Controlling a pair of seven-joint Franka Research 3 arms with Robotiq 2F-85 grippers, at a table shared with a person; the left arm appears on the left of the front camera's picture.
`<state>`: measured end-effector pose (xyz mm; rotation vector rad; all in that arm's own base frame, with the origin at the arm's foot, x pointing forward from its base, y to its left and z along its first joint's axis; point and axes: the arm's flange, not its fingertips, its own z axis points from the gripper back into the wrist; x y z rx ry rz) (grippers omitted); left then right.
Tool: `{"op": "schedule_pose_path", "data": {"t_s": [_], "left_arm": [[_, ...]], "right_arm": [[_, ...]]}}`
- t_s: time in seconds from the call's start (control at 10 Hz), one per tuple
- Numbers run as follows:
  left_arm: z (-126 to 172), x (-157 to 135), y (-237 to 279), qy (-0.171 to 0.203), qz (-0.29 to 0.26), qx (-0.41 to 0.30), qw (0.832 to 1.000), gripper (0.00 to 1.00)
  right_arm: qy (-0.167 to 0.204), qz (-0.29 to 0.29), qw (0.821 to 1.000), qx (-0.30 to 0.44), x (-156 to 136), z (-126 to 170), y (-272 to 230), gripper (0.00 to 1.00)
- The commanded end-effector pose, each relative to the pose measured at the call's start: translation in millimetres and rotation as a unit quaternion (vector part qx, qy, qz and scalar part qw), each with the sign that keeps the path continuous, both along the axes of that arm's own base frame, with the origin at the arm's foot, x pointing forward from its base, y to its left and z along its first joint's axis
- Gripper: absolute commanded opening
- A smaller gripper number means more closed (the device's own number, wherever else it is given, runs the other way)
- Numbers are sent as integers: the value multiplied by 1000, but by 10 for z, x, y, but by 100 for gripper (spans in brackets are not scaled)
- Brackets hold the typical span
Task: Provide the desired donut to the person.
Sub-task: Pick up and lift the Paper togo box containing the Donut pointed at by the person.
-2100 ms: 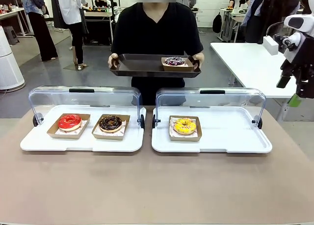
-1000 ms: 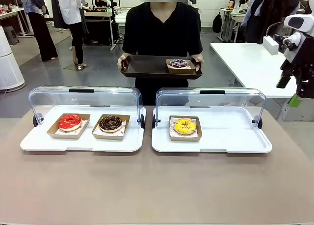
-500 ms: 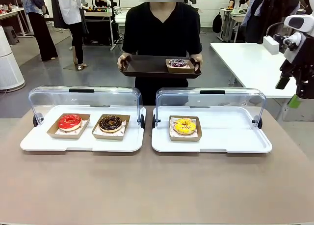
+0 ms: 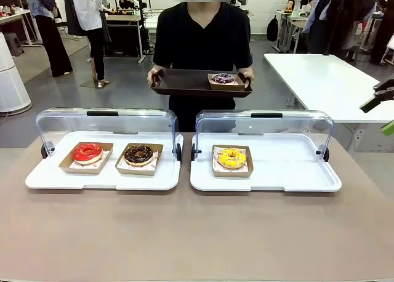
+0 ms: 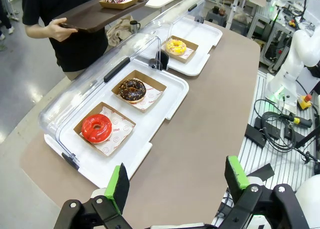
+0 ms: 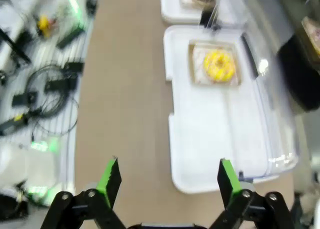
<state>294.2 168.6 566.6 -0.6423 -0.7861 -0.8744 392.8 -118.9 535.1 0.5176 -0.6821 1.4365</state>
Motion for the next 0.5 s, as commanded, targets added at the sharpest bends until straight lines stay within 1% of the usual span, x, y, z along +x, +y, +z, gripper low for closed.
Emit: {"op": "schedule_pose_path", "data": {"t_s": [0.0,0.2,0.3,0.4], "left_arm": [[-5,-7,9,-9,-6,-2,1000,100],[-5,-7,9,-9,-6,-2,1000,100],[-5,-7,9,-9,-6,-2,1000,100],[-5,-7,9,-9,-6,-2,1000,100]], "right_arm": [[4,-19,993,120,62,-24,-305,100],[13,-54,980,189,-113,-5,-660,100],[7,-56,979,194,-191,28,-776,100],[17,-55,979,194,-250,18,-887,100]]}}
